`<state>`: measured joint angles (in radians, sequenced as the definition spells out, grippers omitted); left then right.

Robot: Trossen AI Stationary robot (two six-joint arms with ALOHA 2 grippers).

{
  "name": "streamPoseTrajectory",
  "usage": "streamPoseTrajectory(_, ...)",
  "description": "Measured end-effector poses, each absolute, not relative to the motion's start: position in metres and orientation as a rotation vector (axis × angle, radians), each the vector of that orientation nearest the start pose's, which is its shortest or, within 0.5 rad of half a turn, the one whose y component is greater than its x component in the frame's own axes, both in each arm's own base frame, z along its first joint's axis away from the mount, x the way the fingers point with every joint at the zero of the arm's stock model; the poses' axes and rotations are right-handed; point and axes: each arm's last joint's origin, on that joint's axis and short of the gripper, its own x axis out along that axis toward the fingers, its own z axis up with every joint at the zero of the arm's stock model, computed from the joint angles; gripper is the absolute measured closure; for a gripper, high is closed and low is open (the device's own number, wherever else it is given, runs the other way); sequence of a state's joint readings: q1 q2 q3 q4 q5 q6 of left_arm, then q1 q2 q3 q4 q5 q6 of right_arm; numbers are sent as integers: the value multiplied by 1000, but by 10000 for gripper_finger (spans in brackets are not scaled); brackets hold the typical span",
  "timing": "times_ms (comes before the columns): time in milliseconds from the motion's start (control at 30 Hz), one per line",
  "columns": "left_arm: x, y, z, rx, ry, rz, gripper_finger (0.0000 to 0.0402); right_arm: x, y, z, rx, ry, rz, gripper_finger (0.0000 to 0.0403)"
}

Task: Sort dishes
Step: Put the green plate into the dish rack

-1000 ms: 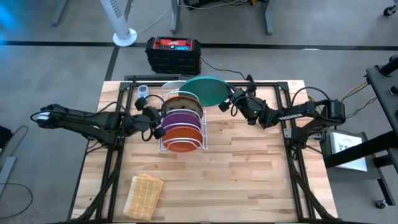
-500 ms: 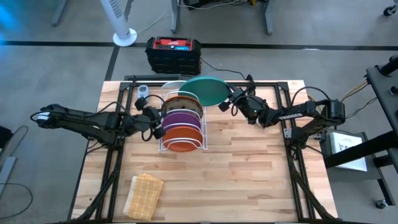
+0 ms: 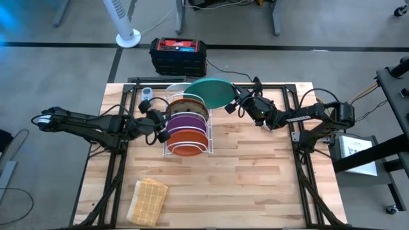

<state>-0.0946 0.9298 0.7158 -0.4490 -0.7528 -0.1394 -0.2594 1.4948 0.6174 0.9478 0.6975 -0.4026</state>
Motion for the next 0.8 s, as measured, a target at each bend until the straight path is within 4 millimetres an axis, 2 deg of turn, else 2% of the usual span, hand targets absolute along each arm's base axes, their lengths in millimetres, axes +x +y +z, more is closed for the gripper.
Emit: streamPoseTrajectory(800, 185, 2, 267, 147, 568, 673, 322, 278, -97, 223, -408, 139, -922, 403)
